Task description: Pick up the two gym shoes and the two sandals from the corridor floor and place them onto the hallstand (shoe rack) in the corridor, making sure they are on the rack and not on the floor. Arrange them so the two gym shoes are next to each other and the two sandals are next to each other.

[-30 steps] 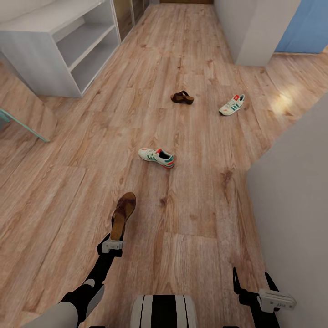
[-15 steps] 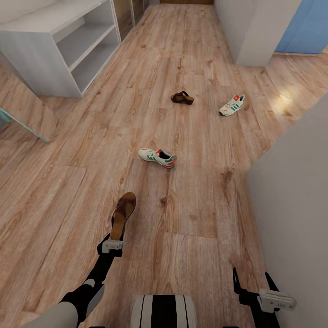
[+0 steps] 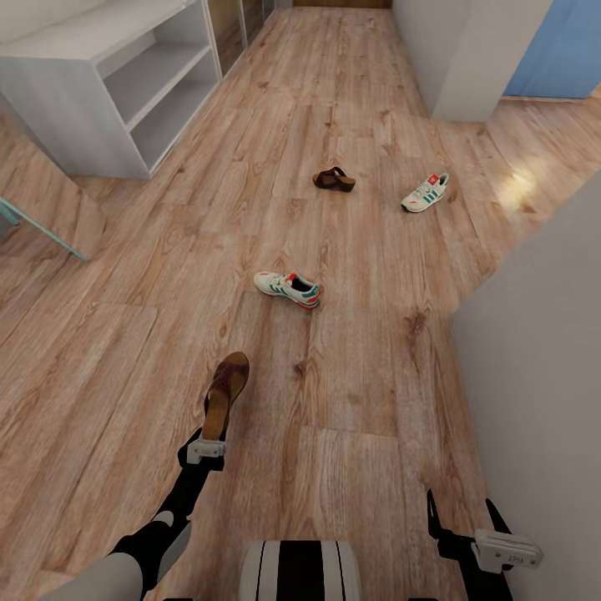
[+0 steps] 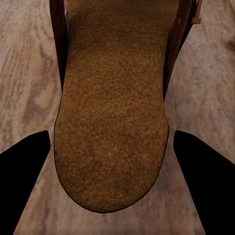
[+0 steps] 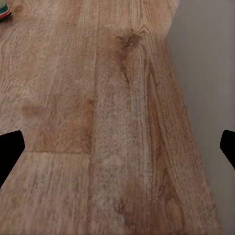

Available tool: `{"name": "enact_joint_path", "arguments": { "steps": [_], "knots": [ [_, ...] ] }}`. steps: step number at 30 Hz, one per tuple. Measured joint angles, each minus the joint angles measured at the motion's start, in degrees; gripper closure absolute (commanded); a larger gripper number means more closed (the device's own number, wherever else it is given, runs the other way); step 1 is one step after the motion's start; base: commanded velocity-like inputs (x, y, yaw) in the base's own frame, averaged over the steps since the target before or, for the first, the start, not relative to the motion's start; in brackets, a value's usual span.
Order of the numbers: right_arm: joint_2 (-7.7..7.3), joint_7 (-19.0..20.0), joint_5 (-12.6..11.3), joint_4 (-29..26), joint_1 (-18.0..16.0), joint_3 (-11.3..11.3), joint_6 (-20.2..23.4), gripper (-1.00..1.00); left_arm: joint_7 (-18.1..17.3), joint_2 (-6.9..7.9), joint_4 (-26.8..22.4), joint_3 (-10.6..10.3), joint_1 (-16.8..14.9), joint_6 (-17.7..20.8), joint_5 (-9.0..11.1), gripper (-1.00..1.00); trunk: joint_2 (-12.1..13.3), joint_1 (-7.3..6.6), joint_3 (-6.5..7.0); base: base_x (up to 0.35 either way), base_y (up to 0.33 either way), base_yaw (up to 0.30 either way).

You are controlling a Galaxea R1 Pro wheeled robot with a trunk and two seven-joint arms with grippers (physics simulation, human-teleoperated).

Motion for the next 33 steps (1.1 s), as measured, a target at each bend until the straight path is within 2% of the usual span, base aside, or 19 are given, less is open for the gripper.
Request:
{"name": "enact_joint_path", "arguments": {
  "steps": [33],
  "knots": [
    [0.0,0.0,0.0,0.0,0.0,-0.08,0.07,-1.0,-0.03,-0.08,0.0,-0.22,0.0,-1.1,-0.24,1.0,0.0,0.0,0.0,0.0,0.0,0.0]
  ]
}}
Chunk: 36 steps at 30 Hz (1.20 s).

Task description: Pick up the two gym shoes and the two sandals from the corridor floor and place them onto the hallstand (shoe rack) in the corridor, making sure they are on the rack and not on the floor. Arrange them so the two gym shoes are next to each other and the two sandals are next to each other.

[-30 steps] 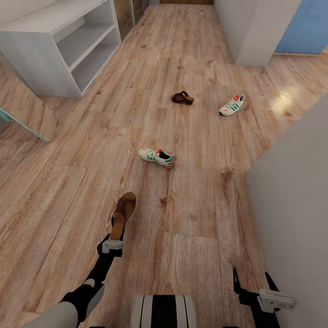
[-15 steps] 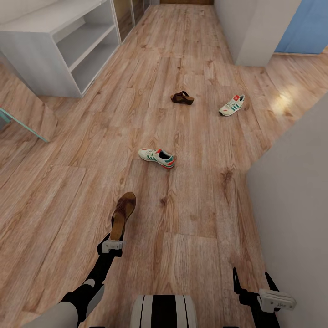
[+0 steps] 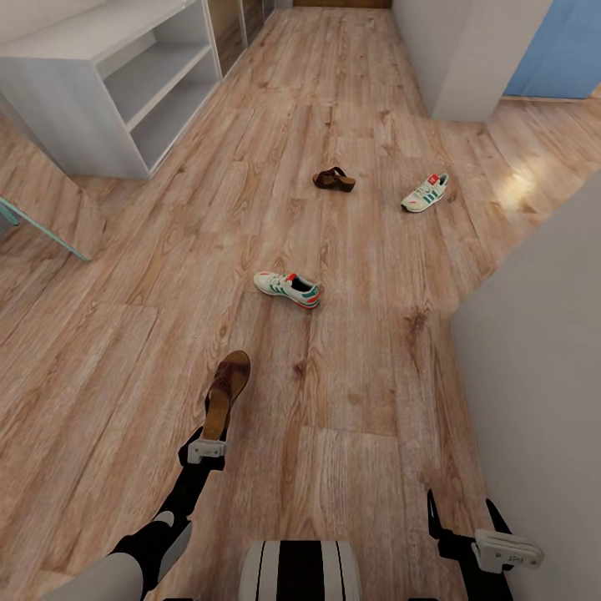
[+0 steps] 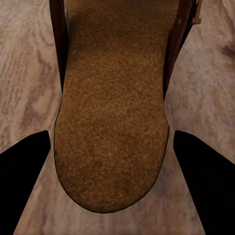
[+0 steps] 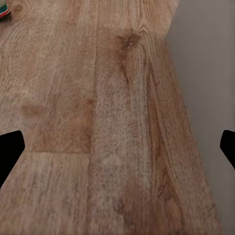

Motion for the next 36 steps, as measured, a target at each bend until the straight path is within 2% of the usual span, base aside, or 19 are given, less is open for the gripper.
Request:
{"name": "enact_joint_path", "arguments": {
  "steps": [14,28,36],
  "knots": [
    [0.0,0.0,-0.03,0.0,0.0,-0.01,0.0,-1.0,0.0,-0.01,0.0,-0.12,0.01,-0.12,-0.04,1.0,0.0,0.0,0.0,0.0,0.007,0.0],
    [0.0,0.0,-0.01,0.0,0.0,-0.01,0.0,-1.0,0.02,-0.01,0.01,-0.26,0.05,-0.2,-0.08,1.0,0.0,0.0,0.0,0.0,0.196,0.0],
    [0.0,0.0,-0.06,0.0,0.0,-0.01,0.0,-1.0,0.03,-0.01,0.0,-0.37,0.05,-0.47,-0.18,1.0,0.0,0.0,0.0,0.0,0.079,0.0]
  ]
}}
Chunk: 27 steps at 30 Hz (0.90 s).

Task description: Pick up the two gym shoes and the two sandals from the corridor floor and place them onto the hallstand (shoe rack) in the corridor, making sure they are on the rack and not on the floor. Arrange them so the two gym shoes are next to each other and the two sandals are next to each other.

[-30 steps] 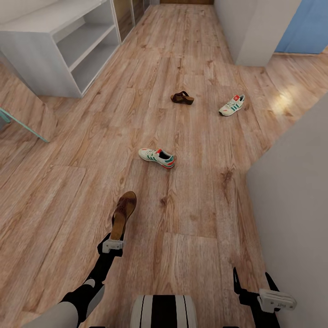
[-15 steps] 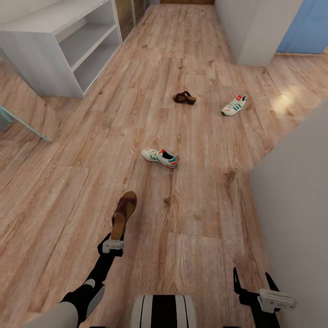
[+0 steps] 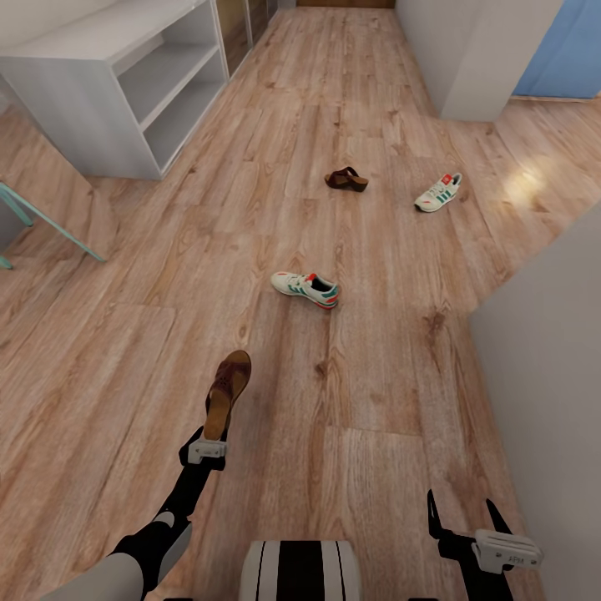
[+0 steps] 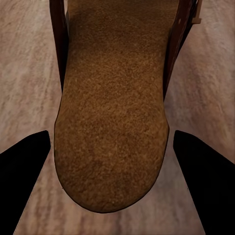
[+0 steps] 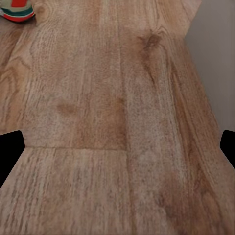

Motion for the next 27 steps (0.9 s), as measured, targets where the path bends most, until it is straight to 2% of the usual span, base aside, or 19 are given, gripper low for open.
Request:
{"name": "enact_joint_path", "arguments": {
  "steps": [10,27],
  "knots": [
    [0.0,0.0,-0.02,0.0,0.0,0.0,0.0,-1.0,0.0,0.0,0.0,0.05,0.01,-0.08,-0.01,1.0,0.0,0.0,0.29,0.0,0.02,0.0],
    [0.0,-0.05,0.01,0.0,0.0,0.08,0.0,-1.0,0.0,0.0,0.04,0.06,0.03,-0.33,-0.02,1.0,0.0,0.0,1.65,0.0,0.003,0.0]
  ]
}}
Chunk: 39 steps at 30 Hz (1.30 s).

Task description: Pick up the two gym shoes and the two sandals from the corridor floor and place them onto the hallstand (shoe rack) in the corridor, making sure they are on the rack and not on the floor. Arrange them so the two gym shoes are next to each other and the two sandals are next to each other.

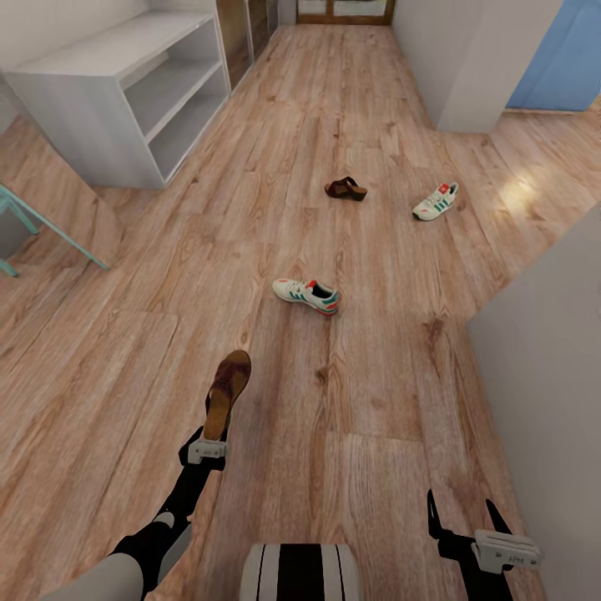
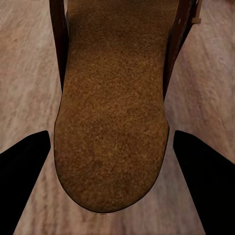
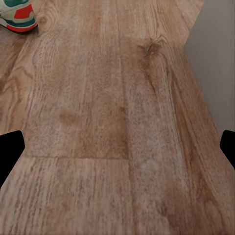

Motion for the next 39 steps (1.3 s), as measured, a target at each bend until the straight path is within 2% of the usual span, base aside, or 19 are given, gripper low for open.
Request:
{"name": "enact_joint_path", "arguments": {
  "steps": [13,23,33,39],
  "knots": [
    [0.0,-0.32,-0.3,0.1,0.38,-0.14,0.0,-1.0,0.0,0.03,0.1,-0.08,0.29,-2.14,-0.01,1.0,0.0,0.0,0.63,0.0,0.0,0.0],
    [-0.1,-2.97,-0.13,3.03,0.58,-0.12,-0.24,-1.0,-0.04,-0.26,0.14,-0.15,0.54,-2.54,0.17,1.0,0.0,0.0,0.69,0.0,0.0,0.0],
    [-0.15,-3.53,-0.04,4.07,0.48,0.05,-0.36,-1.0,-0.08,-0.56,0.4,-0.16,3.48,-2.73,0.13,1.0,0.0,0.0,0.87,0.0,0.0,0.0],
    [-0.11,-3.55,0.01,5.39,0.46,0.09,-0.86,-1.0,-0.08,-0.59,0.4,-0.16,3.9,-2.75,0.05,1.0,0.0,0.0,1.33,0.0,0.0,0.0]
  ]
}}
